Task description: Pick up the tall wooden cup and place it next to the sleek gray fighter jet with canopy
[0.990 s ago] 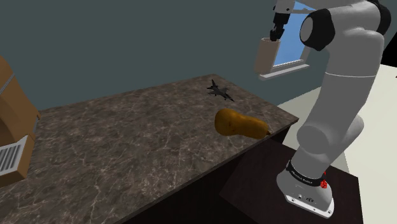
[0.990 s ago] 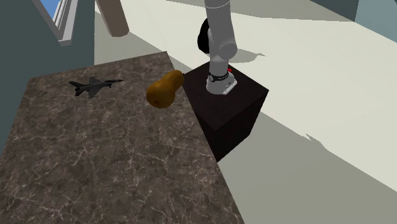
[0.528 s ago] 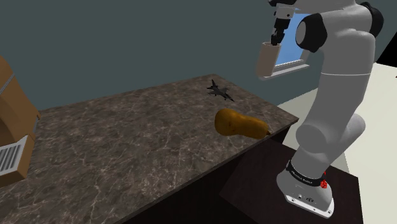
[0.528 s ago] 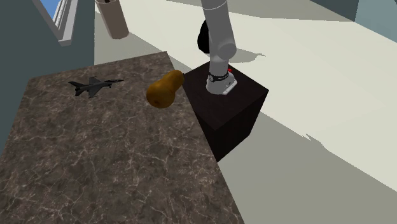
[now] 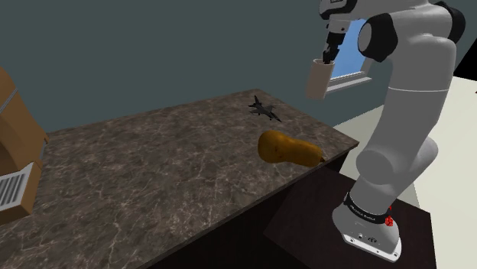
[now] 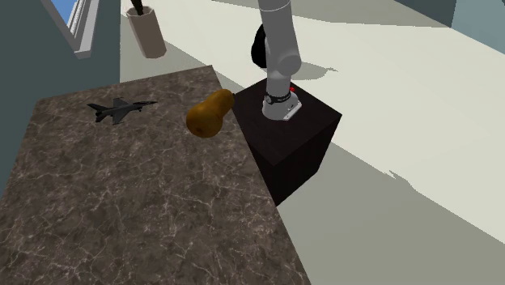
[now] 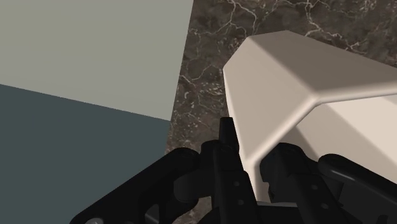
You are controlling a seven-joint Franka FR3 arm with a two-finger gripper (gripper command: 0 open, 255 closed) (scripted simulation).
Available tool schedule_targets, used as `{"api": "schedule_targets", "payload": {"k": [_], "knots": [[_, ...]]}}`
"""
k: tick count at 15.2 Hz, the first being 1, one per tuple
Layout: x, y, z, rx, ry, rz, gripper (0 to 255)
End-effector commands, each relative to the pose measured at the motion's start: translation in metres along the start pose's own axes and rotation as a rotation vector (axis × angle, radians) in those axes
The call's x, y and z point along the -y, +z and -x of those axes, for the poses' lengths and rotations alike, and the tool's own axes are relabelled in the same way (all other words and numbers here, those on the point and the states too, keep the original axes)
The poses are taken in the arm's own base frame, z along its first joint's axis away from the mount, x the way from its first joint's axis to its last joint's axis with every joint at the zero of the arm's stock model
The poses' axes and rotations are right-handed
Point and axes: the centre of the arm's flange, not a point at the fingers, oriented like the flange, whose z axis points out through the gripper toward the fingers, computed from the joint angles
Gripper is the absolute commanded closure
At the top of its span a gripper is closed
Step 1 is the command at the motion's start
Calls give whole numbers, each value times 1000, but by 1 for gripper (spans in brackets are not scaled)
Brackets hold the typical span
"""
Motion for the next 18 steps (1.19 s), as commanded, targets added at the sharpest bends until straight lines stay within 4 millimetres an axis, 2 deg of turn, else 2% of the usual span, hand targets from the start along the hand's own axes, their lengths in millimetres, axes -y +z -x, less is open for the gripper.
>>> {"api": "schedule_targets", "payload": {"k": [1, 18], "knots": [[1, 10, 1, -1, 0, 1, 255], [2, 100, 3, -1, 0, 1, 255]]}}
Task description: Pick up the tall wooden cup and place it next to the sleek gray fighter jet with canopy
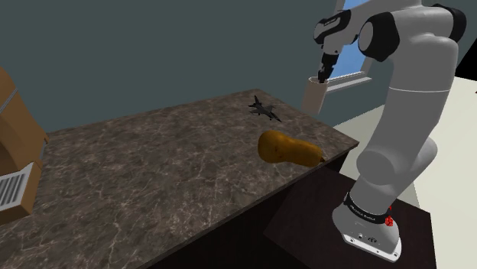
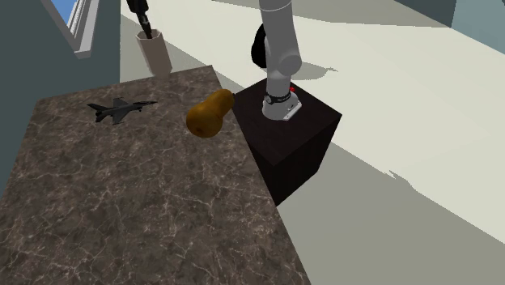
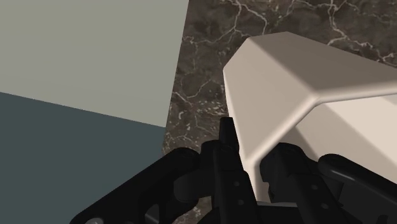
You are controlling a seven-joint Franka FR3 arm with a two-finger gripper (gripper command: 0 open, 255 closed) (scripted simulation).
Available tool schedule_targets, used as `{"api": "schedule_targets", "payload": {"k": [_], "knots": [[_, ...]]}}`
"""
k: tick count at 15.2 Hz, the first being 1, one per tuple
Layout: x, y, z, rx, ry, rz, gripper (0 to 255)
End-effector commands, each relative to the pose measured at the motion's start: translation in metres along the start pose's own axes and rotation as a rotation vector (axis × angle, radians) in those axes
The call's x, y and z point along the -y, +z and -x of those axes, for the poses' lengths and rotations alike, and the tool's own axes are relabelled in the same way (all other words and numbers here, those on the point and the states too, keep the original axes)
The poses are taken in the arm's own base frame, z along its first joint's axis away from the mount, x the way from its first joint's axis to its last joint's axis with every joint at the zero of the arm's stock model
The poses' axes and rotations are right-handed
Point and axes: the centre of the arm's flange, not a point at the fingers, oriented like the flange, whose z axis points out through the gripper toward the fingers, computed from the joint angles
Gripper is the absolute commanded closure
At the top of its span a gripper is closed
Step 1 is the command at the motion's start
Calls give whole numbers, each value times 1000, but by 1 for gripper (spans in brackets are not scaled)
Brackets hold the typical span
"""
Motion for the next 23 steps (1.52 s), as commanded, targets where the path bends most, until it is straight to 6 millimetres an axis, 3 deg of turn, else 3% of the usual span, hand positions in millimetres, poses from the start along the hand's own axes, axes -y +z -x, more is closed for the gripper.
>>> {"api": "schedule_targets", "payload": {"k": [1, 14, 22, 23], "knots": [[0, 10, 0, -1, 0, 1, 255], [2, 79, 1, -1, 0, 1, 255], [2, 81, 1, -1, 0, 1, 255], [2, 81, 1, -1, 0, 1, 0]]}}
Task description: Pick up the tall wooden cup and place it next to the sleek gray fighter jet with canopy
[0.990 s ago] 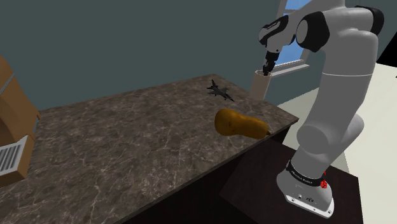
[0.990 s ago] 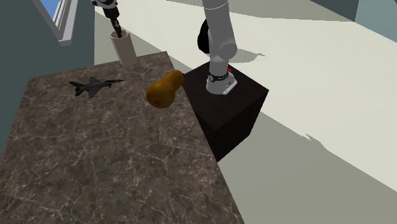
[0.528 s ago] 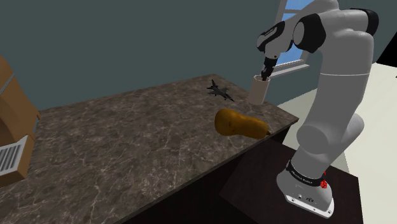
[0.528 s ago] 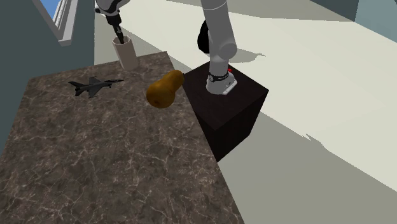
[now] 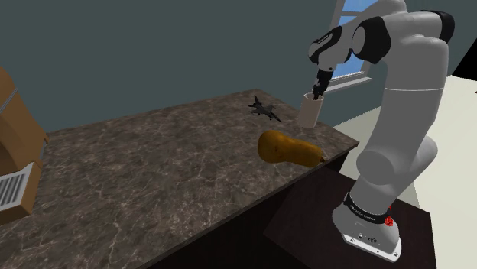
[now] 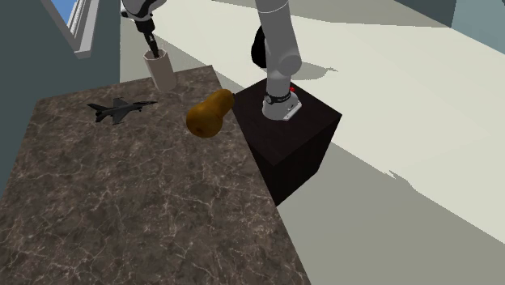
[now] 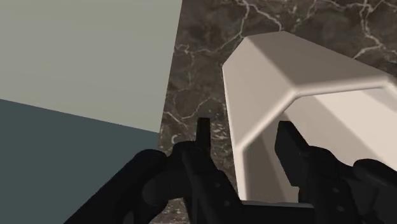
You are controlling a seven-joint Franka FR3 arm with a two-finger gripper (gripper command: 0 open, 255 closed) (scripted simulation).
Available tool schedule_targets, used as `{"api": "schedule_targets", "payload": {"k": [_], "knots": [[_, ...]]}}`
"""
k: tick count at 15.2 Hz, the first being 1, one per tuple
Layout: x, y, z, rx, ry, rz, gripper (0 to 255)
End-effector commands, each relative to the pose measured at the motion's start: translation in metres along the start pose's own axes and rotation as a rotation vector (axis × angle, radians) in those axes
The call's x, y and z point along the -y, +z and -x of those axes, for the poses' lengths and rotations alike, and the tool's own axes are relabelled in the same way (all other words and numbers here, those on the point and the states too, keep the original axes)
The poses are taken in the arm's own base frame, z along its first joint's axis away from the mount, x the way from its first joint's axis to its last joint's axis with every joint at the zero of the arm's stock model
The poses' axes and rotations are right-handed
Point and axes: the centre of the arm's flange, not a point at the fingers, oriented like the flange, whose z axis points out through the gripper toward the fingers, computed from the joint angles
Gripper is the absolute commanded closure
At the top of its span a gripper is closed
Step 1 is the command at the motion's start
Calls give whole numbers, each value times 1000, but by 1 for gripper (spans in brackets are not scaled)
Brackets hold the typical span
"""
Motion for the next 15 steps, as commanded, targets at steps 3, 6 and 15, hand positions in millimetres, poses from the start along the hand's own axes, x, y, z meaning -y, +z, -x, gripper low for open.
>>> {"api": "schedule_targets", "payload": {"k": [3, 6, 15], "knots": [[0, 0, 0, 0, 0, 0, 0], [0, -13, 0, 0, 0, 0, 0], [0, -50, 0, 0, 0, 0, 0]]}}
